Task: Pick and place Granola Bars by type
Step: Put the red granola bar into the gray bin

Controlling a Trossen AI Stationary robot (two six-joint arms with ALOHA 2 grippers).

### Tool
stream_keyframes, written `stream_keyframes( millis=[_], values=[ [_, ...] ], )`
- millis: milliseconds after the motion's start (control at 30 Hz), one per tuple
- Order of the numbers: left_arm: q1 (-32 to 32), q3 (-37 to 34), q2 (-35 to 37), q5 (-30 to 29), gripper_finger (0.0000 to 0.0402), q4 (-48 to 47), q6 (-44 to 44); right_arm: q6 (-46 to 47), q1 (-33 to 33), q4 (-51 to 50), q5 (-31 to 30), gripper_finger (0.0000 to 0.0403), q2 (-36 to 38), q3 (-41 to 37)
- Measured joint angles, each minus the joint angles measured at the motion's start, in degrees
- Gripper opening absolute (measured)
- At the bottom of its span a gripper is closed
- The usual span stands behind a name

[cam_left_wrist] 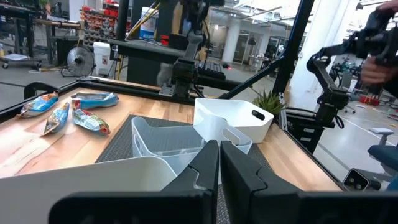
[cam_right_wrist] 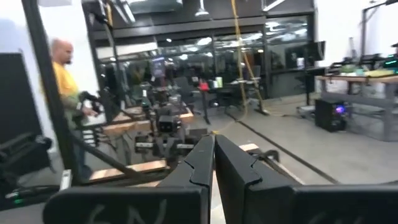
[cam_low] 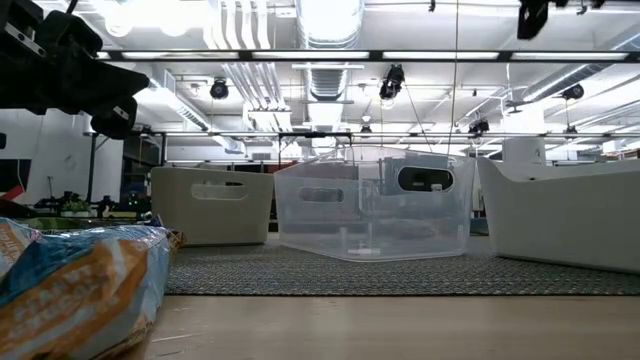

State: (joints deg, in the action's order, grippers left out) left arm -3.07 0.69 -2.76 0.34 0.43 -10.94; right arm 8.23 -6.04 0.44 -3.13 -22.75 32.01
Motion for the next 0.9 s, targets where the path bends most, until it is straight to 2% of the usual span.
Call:
stream_keyframes(
  millis=[300, 567, 667, 900],
  values=[
    [-0.01, 0.0, 0.0, 0.02, 0.0, -0.01, 0.0, 0.01, 0.0, -3.22, -7.25, 0.0009, -13.54, 13.84],
    [-0.01, 0.0, 0.0, 0.02, 0.0, -0.02, 0.0, -2.21, -0.3, -4.17, -7.57, 0.0009, -25.06, 23.0],
    [0.0, 0.0, 0.0, 0.02, 0.0, -0.02, 0.0, -2.22, -1.53, -10.19, -7.55, 0.0009, -28.31, 26.95],
    [0.0, 0.0, 0.0, 0.02, 0.0, -0.02, 0.0, -0.91, -6.09, -31.12, -6.97, 0.0009, -34.75, 37.72]
  ],
)
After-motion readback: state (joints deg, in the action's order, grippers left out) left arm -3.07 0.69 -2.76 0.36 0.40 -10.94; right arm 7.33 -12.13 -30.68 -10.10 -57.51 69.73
